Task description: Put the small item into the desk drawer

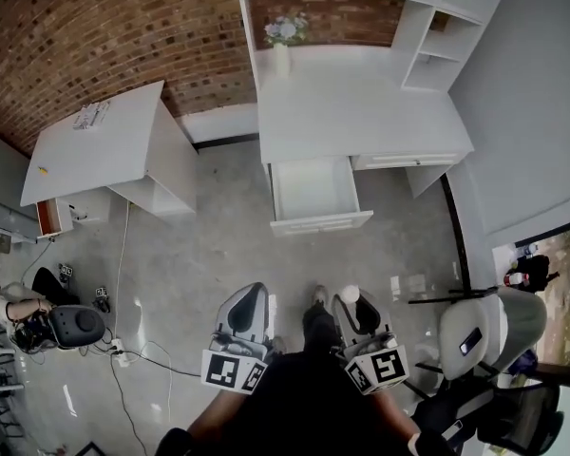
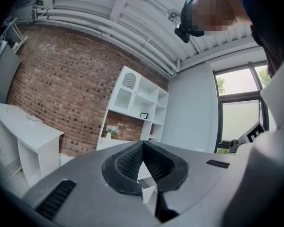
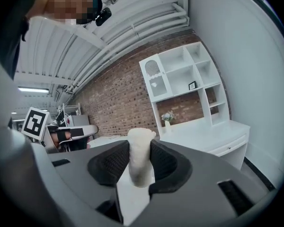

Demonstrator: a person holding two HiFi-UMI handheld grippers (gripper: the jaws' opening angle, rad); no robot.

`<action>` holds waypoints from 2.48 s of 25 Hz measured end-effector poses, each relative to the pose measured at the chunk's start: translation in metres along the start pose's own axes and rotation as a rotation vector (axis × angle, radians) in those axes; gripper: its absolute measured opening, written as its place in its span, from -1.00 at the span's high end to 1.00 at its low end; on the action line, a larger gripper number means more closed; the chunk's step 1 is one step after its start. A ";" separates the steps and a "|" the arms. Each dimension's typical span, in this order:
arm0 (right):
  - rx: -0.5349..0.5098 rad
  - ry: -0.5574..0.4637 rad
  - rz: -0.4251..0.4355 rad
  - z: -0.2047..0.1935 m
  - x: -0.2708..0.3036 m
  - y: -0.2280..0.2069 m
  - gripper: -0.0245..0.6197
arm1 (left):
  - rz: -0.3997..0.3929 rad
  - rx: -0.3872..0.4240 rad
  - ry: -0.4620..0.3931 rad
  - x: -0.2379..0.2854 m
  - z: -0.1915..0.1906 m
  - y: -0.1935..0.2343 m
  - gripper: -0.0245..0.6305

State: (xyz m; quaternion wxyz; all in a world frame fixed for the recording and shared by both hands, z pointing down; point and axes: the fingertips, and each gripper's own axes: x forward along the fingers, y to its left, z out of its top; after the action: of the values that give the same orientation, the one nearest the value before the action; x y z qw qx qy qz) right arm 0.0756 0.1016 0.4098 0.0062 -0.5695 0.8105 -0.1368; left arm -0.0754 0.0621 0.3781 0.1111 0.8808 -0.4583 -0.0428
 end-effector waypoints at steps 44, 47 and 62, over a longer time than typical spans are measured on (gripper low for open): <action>-0.015 0.353 0.081 -0.058 0.361 -0.212 0.47 | 0.104 -0.046 0.077 0.304 -0.006 0.116 0.85; -0.006 0.411 0.069 -0.086 0.381 -0.221 0.47 | 0.099 -0.060 0.091 0.313 -0.011 0.126 0.85; -0.002 0.718 0.022 -0.260 0.435 -0.270 0.47 | 0.088 -0.109 0.136 0.356 -0.032 0.162 0.85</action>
State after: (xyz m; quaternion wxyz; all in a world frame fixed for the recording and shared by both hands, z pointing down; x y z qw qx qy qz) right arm 0.1285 -0.3292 0.7850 -0.2780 -0.4763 0.7673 -0.3272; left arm 0.0058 -0.3137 0.4562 0.1917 0.8533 -0.4849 -0.0029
